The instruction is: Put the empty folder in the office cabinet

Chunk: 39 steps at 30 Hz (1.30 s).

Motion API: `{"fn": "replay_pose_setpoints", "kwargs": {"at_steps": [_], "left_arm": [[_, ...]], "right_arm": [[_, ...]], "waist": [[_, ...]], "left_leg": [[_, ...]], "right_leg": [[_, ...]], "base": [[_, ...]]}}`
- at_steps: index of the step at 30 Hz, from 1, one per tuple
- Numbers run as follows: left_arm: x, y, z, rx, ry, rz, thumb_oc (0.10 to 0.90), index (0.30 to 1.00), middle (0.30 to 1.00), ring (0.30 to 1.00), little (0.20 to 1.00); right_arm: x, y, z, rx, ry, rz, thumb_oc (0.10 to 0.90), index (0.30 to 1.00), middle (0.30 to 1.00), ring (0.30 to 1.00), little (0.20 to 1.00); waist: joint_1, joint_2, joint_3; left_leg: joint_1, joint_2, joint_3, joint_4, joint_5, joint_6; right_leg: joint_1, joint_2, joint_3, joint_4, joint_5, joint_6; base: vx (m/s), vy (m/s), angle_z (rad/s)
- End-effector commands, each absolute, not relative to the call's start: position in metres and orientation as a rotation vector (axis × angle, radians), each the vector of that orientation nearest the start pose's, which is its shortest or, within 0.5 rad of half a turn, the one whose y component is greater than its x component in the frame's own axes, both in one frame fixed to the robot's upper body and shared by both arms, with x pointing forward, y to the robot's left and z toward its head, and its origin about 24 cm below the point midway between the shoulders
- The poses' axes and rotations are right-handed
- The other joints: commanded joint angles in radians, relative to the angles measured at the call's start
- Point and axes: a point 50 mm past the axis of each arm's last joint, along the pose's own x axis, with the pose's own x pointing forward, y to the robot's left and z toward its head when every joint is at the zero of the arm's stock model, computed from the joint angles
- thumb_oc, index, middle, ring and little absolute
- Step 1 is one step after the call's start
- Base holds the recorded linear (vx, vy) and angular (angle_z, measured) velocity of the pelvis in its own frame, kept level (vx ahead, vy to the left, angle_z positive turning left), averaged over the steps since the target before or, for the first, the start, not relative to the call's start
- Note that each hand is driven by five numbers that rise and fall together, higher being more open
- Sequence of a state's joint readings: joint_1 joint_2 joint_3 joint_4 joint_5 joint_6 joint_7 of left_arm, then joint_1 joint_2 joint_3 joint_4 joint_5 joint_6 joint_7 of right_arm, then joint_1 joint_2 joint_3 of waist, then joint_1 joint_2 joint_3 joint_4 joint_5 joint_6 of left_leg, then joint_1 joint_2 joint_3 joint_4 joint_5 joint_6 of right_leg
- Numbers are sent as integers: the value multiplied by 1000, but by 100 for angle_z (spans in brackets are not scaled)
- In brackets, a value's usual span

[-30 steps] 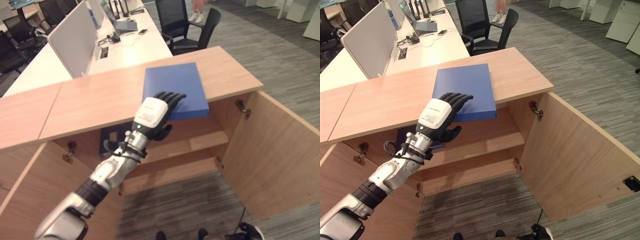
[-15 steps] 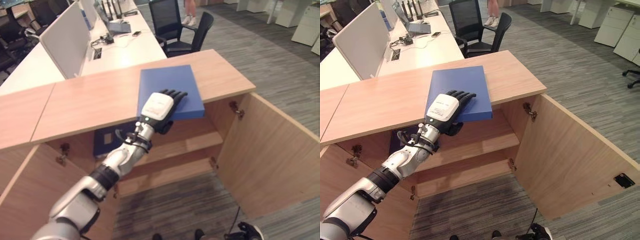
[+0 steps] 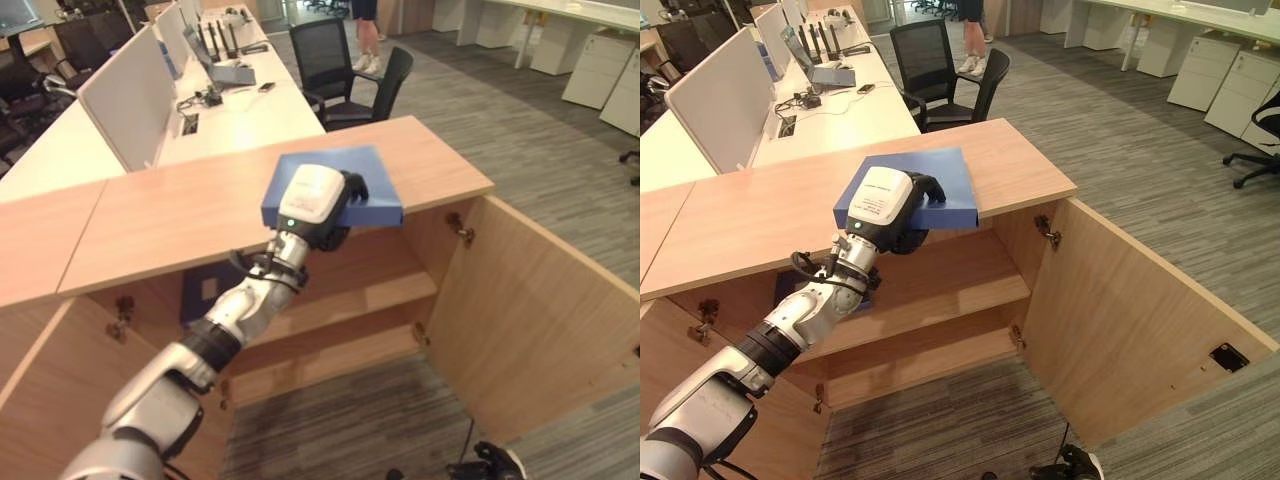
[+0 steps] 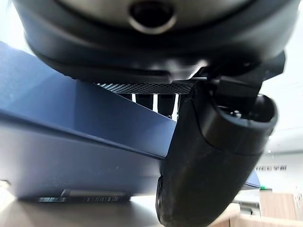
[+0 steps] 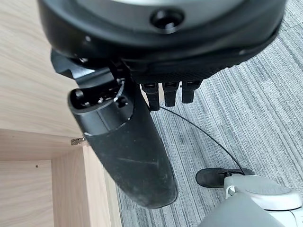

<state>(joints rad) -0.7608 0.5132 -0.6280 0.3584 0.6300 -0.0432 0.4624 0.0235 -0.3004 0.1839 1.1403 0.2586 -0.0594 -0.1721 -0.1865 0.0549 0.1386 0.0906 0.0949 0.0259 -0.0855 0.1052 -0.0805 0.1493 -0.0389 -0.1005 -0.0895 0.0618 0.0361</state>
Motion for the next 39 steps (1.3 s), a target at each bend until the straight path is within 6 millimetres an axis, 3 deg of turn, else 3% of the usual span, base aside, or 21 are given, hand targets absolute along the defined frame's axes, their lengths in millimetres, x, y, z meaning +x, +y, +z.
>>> {"fn": "replay_pose_setpoints", "kwargs": {"at_steps": [1,8,15,18,20,21,22,23,30,34,39], "left_arm": [[354,111,216,1130,-851,64,400,300,300,300,300],[330,121,232,990,-949,91,400,300,300,300,300],[295,148,249,756,-1046,175,400,300,300,300,300],[267,170,251,437,-1072,214,400,300,300,300,300],[258,180,246,232,-1039,183,400,300,300,300,300],[258,180,246,232,-1038,183,400,300,300,300,300],[249,186,241,34,-1015,145,400,300,300,300,300],[246,188,240,-49,-1004,120,400,300,300,300,300],[231,182,219,-538,-884,-190,400,300,300,300,300],[229,166,199,-712,-751,-362,400,300,300,300,300],[227,158,180,-813,-646,-403,400,300,300,300,300]], "right_arm": [[122,-263,-139,-244,998,-321,800,900,900,900,900],[128,-257,-139,-234,985,-309,800,900,900,900,900],[134,-249,-138,-213,956,-286,800,900,900,900,900],[143,-238,-135,-178,913,-251,800,900,900,900,900],[148,-234,-132,-159,883,-232,800,900,900,900,900],[148,-234,-132,-159,883,-232,800,900,900,900,900],[156,-229,-127,-139,842,-204,800,900,900,900,900],[159,-227,-126,-132,828,-191,800,900,900,900,900],[175,-206,-111,-27,720,-73,800,900,900,900,900],[188,-183,-96,154,634,5,800,900,900,900,900],[198,-167,-79,324,552,70,800,900,900,900,900]], "waist": [[3,-23,9],[27,-30,18],[53,-32,20],[73,-37,24],[78,-37,24],[78,-36,23],[85,-36,24],[89,-37,25],[106,-38,25],[113,-38,26],[117,-42,30]], "left_leg": [[60,105,11,114,-156,-90],[44,104,0,131,-157,-91],[44,100,-8,133,-158,-91],[39,95,-15,139,-156,-90],[39,95,-18,142,-156,-89],[39,95,-18,142,-156,-89],[37,96,-20,143,-154,-88],[37,95,-21,144,-154,-88],[42,97,-33,150,-167,-89],[45,99,-38,152,-169,-93],[41,100,-39,154,-166,-96]], "right_leg": [[25,-49,11,13,-123,77],[28,-47,-1,14,-126,72],[38,-45,-10,10,-131,67],[39,-46,-11,8,-129,62],[42,-46,-10,7,-129,59],[42,-46,-10,7,-129,59],[44,-46,-10,6,-129,56],[44,-47,-12,6,-129,55],[58,-45,-18,6,-142,50],[61,-44,-18,6,-142,48],[54,-43,-19,9,-137,48]], "base": [[0,0,0],[0,0,0],[1,-8,2],[0,0,0],[-10,-4,6],[-12,-3,12],[-20,-1,8],[-31,-1,9],[-25,0,7],[-18,-2,2],[-23,-6,-1]]}}
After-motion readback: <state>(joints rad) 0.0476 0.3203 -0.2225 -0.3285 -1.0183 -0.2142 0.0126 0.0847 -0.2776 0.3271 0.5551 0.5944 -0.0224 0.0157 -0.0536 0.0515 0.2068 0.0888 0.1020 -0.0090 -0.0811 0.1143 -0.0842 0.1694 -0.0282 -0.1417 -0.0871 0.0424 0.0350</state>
